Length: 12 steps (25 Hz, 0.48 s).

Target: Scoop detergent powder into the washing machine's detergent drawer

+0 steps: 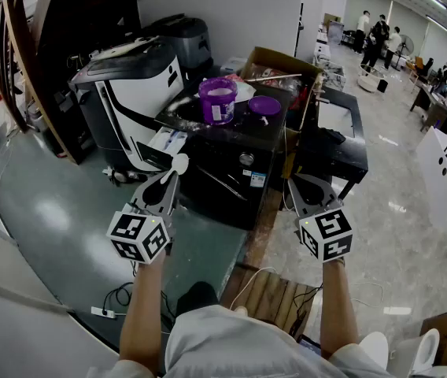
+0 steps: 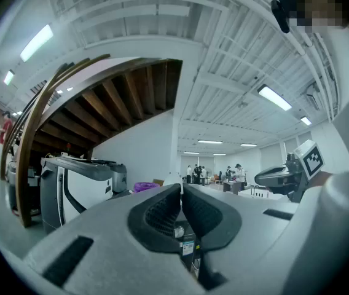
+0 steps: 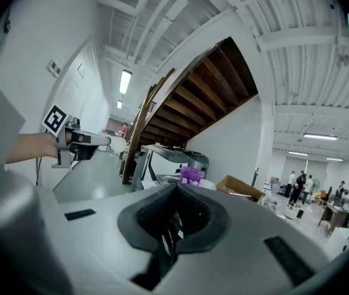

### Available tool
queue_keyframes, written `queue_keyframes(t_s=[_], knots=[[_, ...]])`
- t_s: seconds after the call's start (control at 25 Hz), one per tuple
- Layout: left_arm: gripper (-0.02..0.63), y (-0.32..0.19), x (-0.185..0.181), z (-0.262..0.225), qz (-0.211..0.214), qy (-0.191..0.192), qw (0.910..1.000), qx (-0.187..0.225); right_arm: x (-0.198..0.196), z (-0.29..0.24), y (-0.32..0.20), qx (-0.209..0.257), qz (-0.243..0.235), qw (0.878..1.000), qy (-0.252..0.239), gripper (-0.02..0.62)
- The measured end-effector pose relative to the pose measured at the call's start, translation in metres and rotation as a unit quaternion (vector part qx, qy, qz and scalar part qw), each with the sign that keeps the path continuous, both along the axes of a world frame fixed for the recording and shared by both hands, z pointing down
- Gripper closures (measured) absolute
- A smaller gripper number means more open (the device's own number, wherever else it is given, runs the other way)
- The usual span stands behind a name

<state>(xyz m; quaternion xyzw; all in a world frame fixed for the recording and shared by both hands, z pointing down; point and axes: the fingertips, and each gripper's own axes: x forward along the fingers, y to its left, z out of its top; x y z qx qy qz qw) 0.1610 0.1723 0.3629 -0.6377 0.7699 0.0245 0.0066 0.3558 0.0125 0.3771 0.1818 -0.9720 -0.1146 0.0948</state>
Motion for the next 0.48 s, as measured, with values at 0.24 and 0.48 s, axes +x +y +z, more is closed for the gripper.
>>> queue_keyframes(t_s=[0.24, 0.48], knots=[[0.591, -0.016, 0.0, -0.001, 0.009, -0.052, 0.9982, -0.03, -0.006, -0.012, -0.012, 0.0, -0.014, 0.999, -0.032, 0.591], [0.591, -0.038, -0.019, 0.004, 0.011, -0.092, 0.9941, -0.056, -0.032, -0.015, -0.029, -0.001, -0.039, 0.998, -0.039, 0.591]])
